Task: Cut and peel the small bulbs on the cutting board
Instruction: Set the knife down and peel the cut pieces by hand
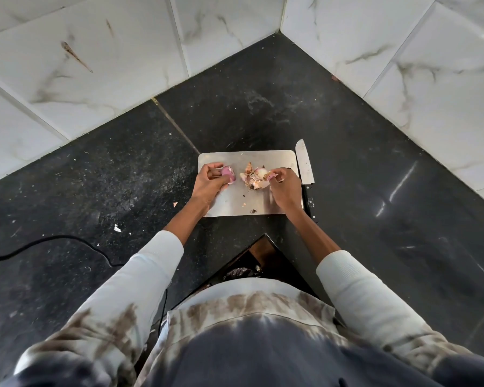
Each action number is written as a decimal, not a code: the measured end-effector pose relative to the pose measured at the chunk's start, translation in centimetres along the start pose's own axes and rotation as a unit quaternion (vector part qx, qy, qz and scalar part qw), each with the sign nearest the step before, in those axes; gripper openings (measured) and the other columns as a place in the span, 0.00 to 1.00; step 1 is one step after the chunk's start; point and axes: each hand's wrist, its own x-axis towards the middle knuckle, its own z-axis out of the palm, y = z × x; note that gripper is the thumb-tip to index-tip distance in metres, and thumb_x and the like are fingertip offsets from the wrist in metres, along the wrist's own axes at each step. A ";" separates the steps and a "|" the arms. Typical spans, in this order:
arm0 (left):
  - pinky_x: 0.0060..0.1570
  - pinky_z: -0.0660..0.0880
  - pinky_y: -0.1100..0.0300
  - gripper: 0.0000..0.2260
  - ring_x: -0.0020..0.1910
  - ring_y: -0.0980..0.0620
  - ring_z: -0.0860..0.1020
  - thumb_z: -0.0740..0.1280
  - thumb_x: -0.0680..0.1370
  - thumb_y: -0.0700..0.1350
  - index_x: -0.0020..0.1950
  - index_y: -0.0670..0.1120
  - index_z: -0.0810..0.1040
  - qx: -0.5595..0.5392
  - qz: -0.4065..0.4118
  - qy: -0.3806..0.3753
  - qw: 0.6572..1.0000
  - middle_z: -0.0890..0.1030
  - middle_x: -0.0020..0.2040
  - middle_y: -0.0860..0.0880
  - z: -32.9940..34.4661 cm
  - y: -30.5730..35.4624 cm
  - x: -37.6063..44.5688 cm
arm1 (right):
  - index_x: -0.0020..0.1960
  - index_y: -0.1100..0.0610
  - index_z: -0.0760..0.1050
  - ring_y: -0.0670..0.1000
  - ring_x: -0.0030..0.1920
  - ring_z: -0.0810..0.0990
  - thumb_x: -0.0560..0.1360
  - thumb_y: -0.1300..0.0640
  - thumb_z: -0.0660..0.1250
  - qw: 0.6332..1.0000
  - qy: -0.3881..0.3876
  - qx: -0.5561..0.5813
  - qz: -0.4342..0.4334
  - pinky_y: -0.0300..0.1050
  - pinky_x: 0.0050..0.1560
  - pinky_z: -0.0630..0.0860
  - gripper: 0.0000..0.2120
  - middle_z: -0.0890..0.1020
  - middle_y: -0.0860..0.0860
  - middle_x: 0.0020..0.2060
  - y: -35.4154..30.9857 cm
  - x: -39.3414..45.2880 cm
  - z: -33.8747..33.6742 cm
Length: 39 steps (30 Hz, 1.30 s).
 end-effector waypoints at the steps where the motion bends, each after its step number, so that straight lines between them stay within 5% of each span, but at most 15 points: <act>1: 0.53 0.84 0.59 0.27 0.61 0.47 0.82 0.80 0.73 0.37 0.70 0.47 0.77 0.033 0.017 0.005 0.999 0.81 0.66 0.43 0.0 -0.1 -0.1 | 0.59 0.55 0.81 0.46 0.51 0.82 0.80 0.56 0.72 1.000 0.002 0.006 0.001 0.34 0.44 0.73 0.09 0.84 0.48 0.53 0.0 0.0 -0.1; 4: 0.58 0.83 0.63 0.25 0.61 0.52 0.82 0.79 0.75 0.35 0.70 0.46 0.79 0.111 0.064 0.006 0.992 0.80 0.67 0.49 -0.1 0.0 -0.4 | 0.58 0.51 0.73 0.44 0.45 0.82 0.79 0.53 0.74 1.000 0.007 0.008 0.006 0.38 0.43 0.77 0.12 0.82 0.45 0.47 -0.3 -0.1 -0.3; 7: 0.68 0.81 0.50 0.24 0.63 0.51 0.84 0.82 0.72 0.37 0.66 0.47 0.83 0.176 0.082 0.000 0.981 0.84 0.66 0.51 -0.7 -0.6 0.1 | 0.53 0.51 0.75 0.42 0.43 0.80 0.79 0.54 0.75 1.000 0.008 -0.011 -0.005 0.37 0.40 0.73 0.10 0.82 0.44 0.44 -0.5 0.0 -0.2; 15: 0.69 0.81 0.50 0.26 0.64 0.54 0.82 0.83 0.70 0.38 0.66 0.51 0.84 0.315 0.140 0.009 0.939 0.85 0.64 0.53 -0.7 -1.2 0.3 | 0.50 0.48 0.78 0.46 0.47 0.83 0.79 0.54 0.74 1.000 0.020 -0.013 0.003 0.45 0.48 0.82 0.05 0.84 0.44 0.45 -0.8 0.2 -0.1; 19: 0.72 0.78 0.48 0.26 0.67 0.52 0.80 0.81 0.71 0.40 0.68 0.53 0.82 0.344 0.147 0.023 0.927 0.84 0.66 0.54 -1.3 -1.5 0.4 | 0.56 0.50 0.74 0.46 0.46 0.83 0.79 0.51 0.74 0.999 0.028 -0.019 0.021 0.38 0.39 0.76 0.11 0.83 0.45 0.48 -1.3 0.3 -0.5; 24: 0.73 0.77 0.47 0.25 0.69 0.50 0.78 0.78 0.73 0.39 0.69 0.52 0.82 0.359 0.154 0.036 0.920 0.83 0.67 0.52 -1.4 -1.2 0.4 | 0.54 0.50 0.76 0.48 0.45 0.84 0.79 0.52 0.74 0.999 0.020 -0.034 0.030 0.43 0.42 0.79 0.07 0.84 0.47 0.45 -1.5 0.4 -0.3; 33: 0.74 0.71 0.54 0.29 0.73 0.47 0.70 0.79 0.75 0.44 0.75 0.49 0.76 0.396 0.174 0.089 0.897 0.73 0.72 0.46 -0.7 -0.4 -0.6 | 0.52 0.52 0.81 0.47 0.44 0.83 0.80 0.55 0.72 1.000 0.008 -0.021 0.015 0.37 0.41 0.75 0.02 0.85 0.48 0.46 -2.2 0.7 -0.4; 39: 0.66 0.79 0.56 0.25 0.62 0.54 0.76 0.75 0.77 0.42 0.73 0.49 0.75 0.404 0.254 0.014 0.879 0.73 0.66 0.50 1.2 1.1 -1.8 | 0.57 0.55 0.81 0.42 0.46 0.77 0.80 0.61 0.69 1.000 -0.006 -0.021 -0.010 0.27 0.36 0.71 0.07 0.77 0.51 0.58 -1.9 1.0 -0.6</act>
